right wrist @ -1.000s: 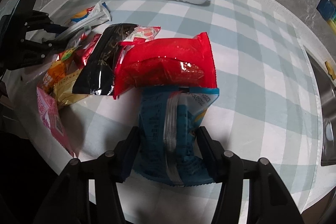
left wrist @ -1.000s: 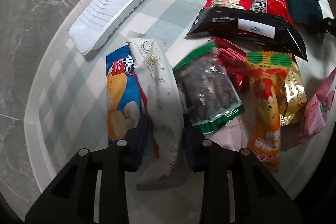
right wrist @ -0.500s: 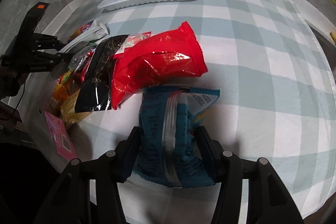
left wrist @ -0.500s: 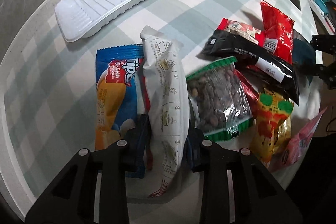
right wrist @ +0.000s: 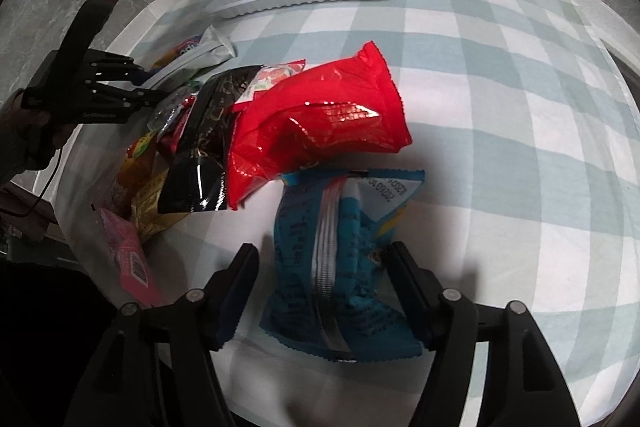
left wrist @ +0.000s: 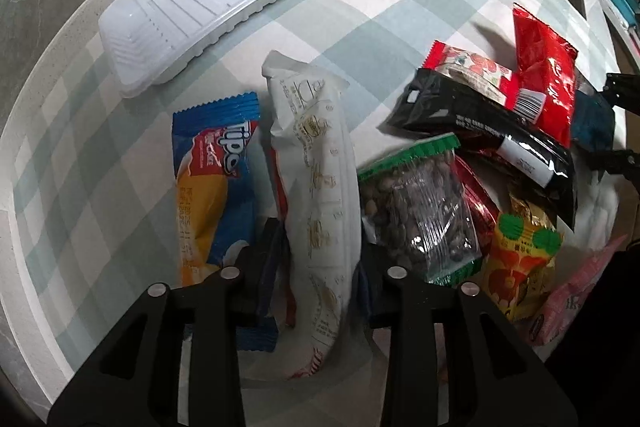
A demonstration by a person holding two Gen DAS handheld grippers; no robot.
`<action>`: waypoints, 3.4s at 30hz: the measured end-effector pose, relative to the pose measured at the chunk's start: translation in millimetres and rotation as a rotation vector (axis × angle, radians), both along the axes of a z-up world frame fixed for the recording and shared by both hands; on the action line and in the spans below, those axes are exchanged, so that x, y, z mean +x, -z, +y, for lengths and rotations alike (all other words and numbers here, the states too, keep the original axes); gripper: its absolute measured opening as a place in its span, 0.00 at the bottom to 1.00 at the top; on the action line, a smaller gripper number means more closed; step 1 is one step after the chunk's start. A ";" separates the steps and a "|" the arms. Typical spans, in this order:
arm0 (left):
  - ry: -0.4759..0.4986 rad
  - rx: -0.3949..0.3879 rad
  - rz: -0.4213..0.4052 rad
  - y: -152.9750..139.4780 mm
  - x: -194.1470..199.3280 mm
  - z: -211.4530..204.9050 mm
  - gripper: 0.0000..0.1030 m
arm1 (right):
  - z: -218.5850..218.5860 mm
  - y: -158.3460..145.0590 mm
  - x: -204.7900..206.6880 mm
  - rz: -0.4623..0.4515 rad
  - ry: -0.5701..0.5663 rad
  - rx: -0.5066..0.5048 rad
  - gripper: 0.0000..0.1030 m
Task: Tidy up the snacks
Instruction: 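Grasp the white wrapper with left tool while right tool grasps blue chip bag, then carry both packets to the white tray and open both tools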
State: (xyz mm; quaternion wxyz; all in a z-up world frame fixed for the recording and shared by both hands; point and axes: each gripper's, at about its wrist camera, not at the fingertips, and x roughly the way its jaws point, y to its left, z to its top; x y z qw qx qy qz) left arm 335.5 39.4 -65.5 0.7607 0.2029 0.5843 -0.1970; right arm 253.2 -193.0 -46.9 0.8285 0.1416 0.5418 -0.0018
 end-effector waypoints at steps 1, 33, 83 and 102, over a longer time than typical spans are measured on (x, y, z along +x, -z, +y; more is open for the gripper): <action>-0.005 0.026 -0.017 0.3 1.9 -3.0 0.48 | 0.9 0.0 0.6 0.000 -0.002 -0.004 0.70; -0.169 -0.505 0.158 -34.9 37.0 17.4 0.11 | -96.6 -13.1 -36.7 -0.140 0.403 0.624 0.47; -0.523 -0.494 -0.016 -29.4 262.2 114.6 0.12 | -150.2 -2.3 297.4 -0.138 0.292 0.638 0.49; -0.453 -0.342 -0.225 -71.2 249.9 97.6 0.14 | -130.7 -46.7 283.9 -0.200 0.241 0.460 0.68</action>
